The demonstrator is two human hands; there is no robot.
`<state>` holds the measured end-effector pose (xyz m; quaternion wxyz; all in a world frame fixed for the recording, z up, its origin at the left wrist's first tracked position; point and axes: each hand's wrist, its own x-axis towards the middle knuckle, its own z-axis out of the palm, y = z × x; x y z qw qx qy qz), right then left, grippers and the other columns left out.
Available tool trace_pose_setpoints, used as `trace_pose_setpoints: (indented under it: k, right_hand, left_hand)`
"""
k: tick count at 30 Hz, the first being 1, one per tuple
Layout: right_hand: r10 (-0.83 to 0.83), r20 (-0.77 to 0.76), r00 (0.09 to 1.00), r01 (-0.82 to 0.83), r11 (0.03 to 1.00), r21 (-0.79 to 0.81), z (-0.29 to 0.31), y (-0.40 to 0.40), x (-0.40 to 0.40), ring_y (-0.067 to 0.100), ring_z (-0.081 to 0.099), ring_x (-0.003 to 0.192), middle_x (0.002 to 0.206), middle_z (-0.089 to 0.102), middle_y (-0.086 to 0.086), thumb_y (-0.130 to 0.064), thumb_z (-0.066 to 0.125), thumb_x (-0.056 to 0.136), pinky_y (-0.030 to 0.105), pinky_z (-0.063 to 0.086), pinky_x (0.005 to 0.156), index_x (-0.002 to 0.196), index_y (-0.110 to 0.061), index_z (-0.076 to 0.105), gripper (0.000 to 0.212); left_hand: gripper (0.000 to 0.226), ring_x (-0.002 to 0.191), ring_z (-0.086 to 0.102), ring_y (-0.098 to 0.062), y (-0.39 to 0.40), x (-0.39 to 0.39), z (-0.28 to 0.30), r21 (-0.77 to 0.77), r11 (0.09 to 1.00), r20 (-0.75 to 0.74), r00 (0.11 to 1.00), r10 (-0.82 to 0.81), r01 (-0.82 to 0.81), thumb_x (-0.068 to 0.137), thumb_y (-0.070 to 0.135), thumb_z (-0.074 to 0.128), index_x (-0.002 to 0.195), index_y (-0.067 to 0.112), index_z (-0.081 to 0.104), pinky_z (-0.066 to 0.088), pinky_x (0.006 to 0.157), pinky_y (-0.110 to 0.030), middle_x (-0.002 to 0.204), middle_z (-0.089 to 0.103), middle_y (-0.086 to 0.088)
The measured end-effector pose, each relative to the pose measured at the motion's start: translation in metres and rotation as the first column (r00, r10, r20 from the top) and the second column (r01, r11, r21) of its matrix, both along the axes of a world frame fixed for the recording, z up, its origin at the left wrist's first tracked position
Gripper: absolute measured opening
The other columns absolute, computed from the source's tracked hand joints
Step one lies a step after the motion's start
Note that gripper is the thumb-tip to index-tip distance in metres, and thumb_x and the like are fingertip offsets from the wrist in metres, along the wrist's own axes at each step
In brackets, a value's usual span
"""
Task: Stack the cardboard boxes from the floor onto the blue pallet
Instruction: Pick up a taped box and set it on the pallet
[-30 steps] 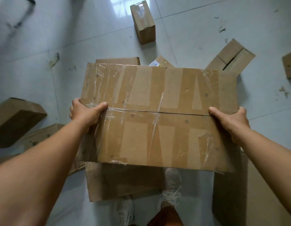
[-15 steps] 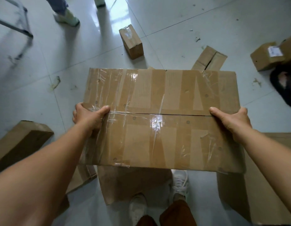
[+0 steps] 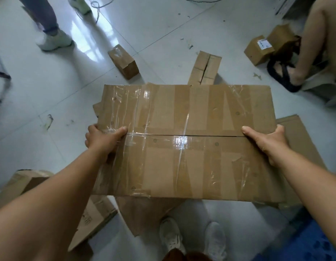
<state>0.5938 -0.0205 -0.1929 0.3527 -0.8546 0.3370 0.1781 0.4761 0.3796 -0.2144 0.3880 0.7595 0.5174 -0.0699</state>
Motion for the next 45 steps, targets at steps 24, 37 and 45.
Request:
trace_pose_setpoints:
  k: [24, 37, 45]
  right_hand:
    - [-0.461, 0.089, 0.883, 0.465, 0.884, -0.038, 0.057, -0.249, -0.196, 0.034, 0.044, 0.129, 0.148, 0.037, 0.01, -0.056, 0.081, 0.062, 0.046, 0.044, 0.096, 0.149, -0.02, 0.019, 0.113]
    - [-0.644, 0.083, 0.761, 0.646, 0.763, -0.007, 0.08, -0.354, -0.323, 0.036, 0.052, 0.117, 0.134, 0.051, 0.011, -0.056, 0.082, 0.06, 0.051, 0.047, 0.093, 0.139, -0.017, 0.032, 0.102]
    - [-0.726, 0.067, 0.684, 0.725, 0.687, 0.043, 0.074, -0.406, -0.385, 0.036, 0.052, 0.117, 0.133, 0.05, 0.012, -0.053, 0.083, 0.062, 0.051, 0.047, 0.093, 0.139, -0.017, 0.032, 0.1]
  left_hand:
    - [0.108, 0.119, 0.048, -0.034, -0.235, 0.0, 0.044, -0.077, 0.895, 0.072, 0.898, -0.434, 0.438, 0.055, 0.061, 0.083, 0.139, 0.017, 0.032, 0.045, 0.099, -0.054, 0.132, 0.045, -0.012]
    - [0.109, 0.116, 0.05, -0.035, -0.368, -0.043, 0.057, -0.064, 0.785, 0.05, 0.787, -0.615, 0.617, 0.047, 0.067, 0.083, 0.131, 0.015, 0.036, 0.046, 0.098, -0.054, 0.126, 0.047, -0.015]
    - [0.106, 0.103, 0.056, -0.033, -0.436, -0.061, 0.053, -0.065, 0.711, 0.05, 0.714, -0.698, 0.7, 0.036, 0.078, 0.078, 0.117, 0.02, 0.041, 0.05, 0.089, -0.054, 0.116, 0.051, -0.012]
